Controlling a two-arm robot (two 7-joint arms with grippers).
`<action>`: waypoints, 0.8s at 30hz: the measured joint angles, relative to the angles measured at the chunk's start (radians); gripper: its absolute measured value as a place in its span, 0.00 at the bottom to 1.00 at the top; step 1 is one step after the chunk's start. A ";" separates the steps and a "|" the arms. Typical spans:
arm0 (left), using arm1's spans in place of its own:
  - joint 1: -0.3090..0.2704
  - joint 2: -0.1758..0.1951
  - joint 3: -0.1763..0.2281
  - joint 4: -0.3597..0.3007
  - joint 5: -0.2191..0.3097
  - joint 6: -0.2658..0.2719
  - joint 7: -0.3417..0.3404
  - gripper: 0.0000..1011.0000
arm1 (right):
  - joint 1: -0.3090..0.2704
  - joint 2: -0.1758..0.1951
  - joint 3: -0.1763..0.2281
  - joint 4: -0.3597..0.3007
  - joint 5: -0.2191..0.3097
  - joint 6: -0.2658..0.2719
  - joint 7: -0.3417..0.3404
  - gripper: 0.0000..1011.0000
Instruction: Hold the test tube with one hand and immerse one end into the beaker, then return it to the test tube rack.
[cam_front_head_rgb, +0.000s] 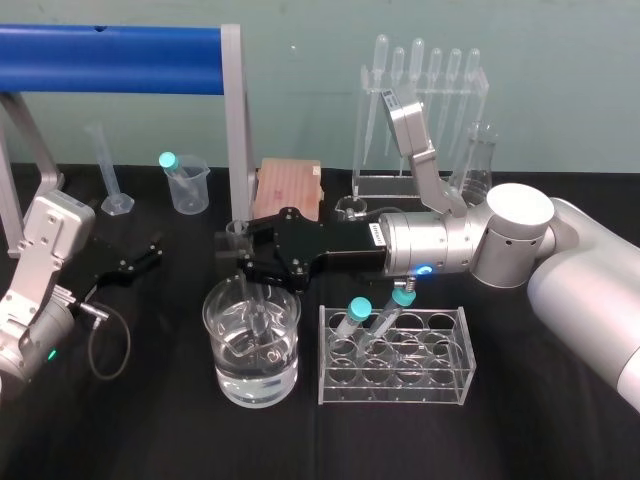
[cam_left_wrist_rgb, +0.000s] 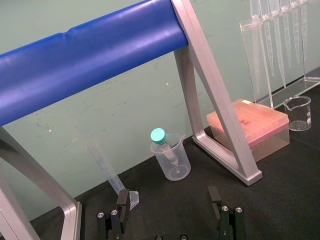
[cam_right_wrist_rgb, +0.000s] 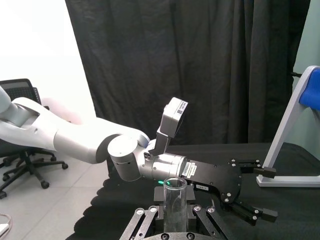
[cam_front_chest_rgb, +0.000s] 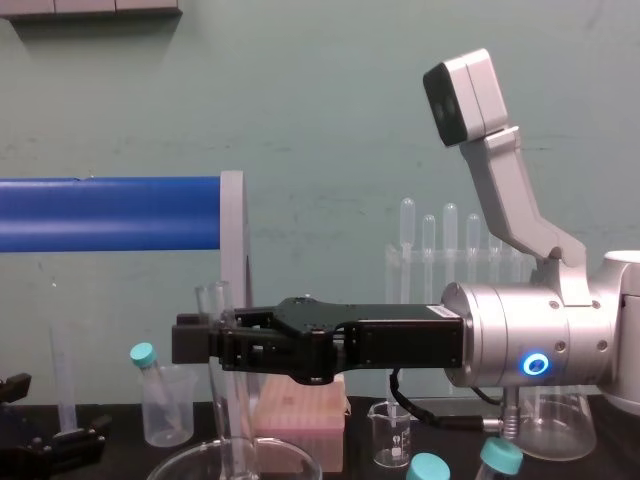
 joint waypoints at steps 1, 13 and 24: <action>0.000 0.000 0.000 0.000 0.000 0.000 0.000 0.99 | 0.000 0.000 0.000 0.000 0.000 0.000 0.000 0.24; 0.000 0.000 0.000 0.000 0.000 0.000 0.000 0.99 | 0.000 0.000 0.000 0.000 0.000 0.000 0.000 0.24; 0.000 0.000 0.000 0.000 0.000 0.000 0.000 0.99 | 0.000 0.000 0.000 0.000 0.000 0.000 0.000 0.24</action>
